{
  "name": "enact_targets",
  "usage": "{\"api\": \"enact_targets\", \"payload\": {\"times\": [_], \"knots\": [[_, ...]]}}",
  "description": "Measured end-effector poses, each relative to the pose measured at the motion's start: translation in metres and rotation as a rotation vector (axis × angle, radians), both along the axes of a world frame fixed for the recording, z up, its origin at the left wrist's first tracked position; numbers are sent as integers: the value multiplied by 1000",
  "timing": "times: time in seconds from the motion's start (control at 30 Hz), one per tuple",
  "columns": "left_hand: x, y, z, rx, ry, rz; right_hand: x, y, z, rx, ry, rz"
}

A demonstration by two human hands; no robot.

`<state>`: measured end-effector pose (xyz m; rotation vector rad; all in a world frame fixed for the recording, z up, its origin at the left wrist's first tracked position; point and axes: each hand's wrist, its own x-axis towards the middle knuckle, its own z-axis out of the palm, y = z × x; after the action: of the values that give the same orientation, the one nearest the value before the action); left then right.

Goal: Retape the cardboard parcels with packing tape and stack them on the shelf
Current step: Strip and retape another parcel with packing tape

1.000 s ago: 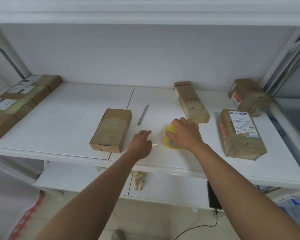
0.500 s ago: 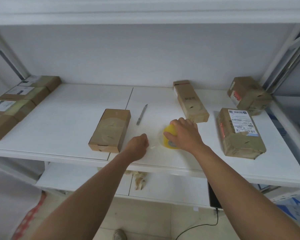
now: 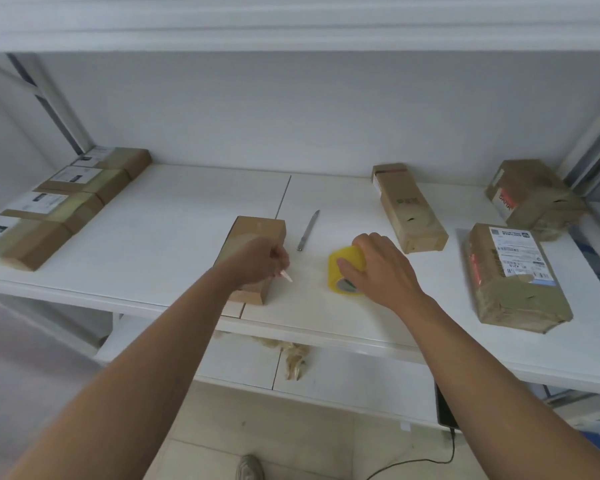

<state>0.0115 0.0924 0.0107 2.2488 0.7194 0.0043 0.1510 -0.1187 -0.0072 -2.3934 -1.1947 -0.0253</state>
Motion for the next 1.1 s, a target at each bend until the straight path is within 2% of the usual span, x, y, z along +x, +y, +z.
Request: {"api": "enact_targets", "payload": {"times": [0.23, 0.4, 0.63, 0.83, 1.1], "knots": [[-31, 34, 6, -234, -67, 139, -18, 41, 14, 17, 40, 82], [-49, 57, 11, -352, -119, 150, -25, 69, 19, 29, 54, 95], [-57, 83, 0, -396, -49, 218, -38, 97, 11, -34, 60, 85], [-49, 91, -17, -318, 51, 203, -48, 107, 4, -197, -1, 51], [-36, 95, -28, -107, 134, 110, -59, 114, -4, -268, -37, -23]]}}
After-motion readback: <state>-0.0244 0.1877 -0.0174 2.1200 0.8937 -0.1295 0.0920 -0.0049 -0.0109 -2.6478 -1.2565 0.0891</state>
